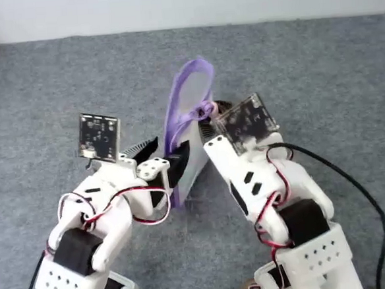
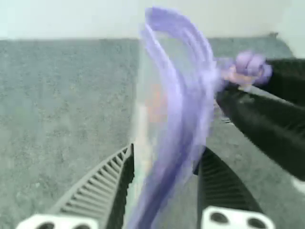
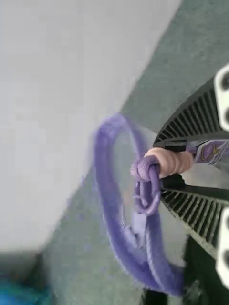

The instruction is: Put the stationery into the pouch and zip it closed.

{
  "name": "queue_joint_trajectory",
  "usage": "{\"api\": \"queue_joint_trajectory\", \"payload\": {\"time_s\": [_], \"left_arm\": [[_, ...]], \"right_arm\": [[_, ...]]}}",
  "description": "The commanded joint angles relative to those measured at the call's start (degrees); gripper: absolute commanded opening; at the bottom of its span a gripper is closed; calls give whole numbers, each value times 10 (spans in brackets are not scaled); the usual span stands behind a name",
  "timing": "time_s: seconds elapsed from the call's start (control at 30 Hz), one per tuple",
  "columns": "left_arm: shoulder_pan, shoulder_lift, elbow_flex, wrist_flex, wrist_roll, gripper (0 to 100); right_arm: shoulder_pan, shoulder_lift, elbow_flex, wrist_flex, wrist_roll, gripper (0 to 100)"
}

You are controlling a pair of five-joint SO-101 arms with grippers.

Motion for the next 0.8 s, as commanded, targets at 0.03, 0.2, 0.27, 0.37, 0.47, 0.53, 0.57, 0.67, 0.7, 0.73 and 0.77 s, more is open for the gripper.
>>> {"api": "queue_joint_trajectory", "payload": {"time_s": [0.03,0.2,0.27,0.37,0.47,0.53,0.57,0.67,0.7,0.73,0.77], "left_arm": [[-4,-3,-40,-13,-5,191],[-4,-3,-38,-13,-5,191],[-3,-3,-42,-13,-5,191],[-3,-3,-42,-13,-5,182],[-3,-5,-42,-14,-8,114],[-2,-7,-43,-14,-20,74],[4,-7,-43,-14,-29,57],[18,-8,-50,-10,-48,10],[23,-8,-58,-4,-49,12],[27,-8,-69,7,-50,12],[32,-7,-81,17,-51,12]], "right_arm": [[-7,-2,-19,42,8,8],[-27,-19,-23,66,7,8],[-28,-23,-23,69,7,8],[-27,-23,-23,69,8,8],[-26,-23,-25,69,8,8],[-26,-23,-25,66,9,8],[-25,-23,-25,66,16,8],[-4,-23,-25,56,39,8],[6,-23,-25,47,40,8],[20,-23,-25,39,40,8],[35,-22,-25,34,42,8]]}}
